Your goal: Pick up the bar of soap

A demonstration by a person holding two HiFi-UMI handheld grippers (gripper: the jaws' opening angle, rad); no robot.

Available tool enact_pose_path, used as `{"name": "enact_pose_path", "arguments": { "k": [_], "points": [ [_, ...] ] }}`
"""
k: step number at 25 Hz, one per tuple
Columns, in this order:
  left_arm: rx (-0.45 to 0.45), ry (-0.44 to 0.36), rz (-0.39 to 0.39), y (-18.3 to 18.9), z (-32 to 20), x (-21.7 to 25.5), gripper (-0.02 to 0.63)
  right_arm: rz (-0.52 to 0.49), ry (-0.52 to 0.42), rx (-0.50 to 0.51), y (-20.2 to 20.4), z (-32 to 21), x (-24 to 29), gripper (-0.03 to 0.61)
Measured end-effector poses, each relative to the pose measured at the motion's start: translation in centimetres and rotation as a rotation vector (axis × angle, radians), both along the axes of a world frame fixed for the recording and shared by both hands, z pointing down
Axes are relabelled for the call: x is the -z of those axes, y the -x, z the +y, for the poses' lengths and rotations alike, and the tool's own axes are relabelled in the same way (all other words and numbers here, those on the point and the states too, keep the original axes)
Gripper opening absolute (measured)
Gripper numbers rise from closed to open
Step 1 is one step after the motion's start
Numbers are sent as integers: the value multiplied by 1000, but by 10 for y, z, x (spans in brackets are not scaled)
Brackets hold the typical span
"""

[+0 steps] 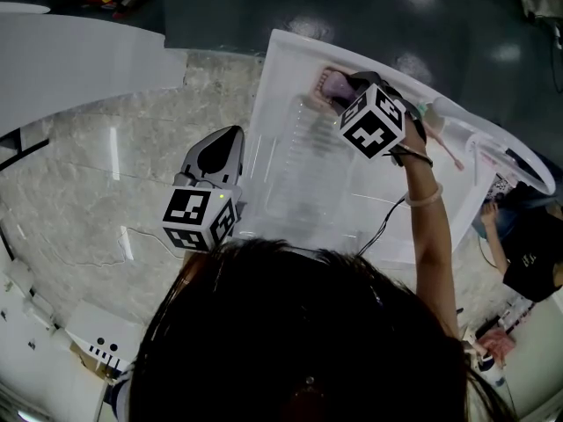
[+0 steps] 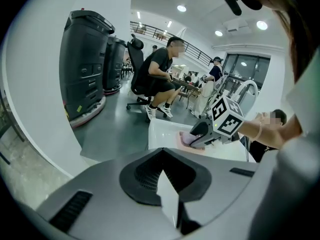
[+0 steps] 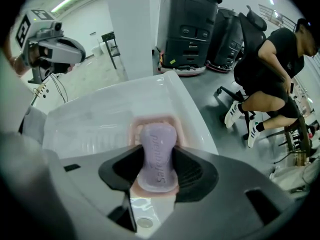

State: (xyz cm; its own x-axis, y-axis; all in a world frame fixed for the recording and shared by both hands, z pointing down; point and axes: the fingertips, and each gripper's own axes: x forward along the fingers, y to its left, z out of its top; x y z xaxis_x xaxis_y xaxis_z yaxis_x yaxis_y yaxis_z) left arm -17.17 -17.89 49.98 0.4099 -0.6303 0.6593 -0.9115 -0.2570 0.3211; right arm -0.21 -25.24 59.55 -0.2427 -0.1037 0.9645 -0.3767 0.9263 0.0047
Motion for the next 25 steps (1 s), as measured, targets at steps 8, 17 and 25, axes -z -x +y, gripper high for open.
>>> {"name": "enact_pose_path", "arguments": {
  "k": [8, 17, 25],
  "points": [
    [-16, -9, 10, -3, 0, 6, 6, -13, -56, -35, 0, -1, 3, 189],
    [-3, -8, 5, -5, 5, 13, 6, -38, -58, -73, -2, 2, 7, 189],
    [-22, -37, -4, -13, 10, 21, 6, -111, -67, -147, -6, 4, 25, 188]
  ]
}}
